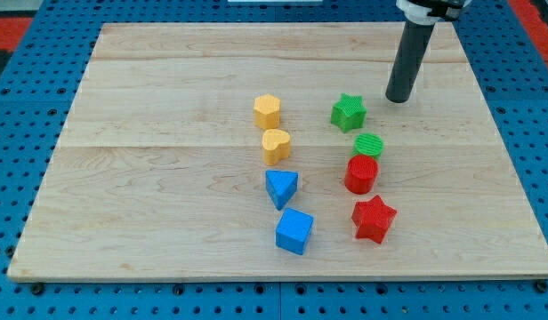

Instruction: Push the red star diagonally bottom right to the red circle

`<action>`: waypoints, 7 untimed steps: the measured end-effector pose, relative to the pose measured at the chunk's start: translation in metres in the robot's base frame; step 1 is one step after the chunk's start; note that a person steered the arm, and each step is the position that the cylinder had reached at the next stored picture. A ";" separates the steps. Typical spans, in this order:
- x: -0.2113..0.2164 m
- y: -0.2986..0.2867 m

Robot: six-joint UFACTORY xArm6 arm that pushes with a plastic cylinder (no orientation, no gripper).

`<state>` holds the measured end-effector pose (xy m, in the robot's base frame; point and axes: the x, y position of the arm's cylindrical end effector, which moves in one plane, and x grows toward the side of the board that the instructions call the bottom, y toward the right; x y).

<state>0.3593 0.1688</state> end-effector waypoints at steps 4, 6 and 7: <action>0.117 0.176; 0.149 0.176; 0.185 0.175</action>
<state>0.5443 0.3443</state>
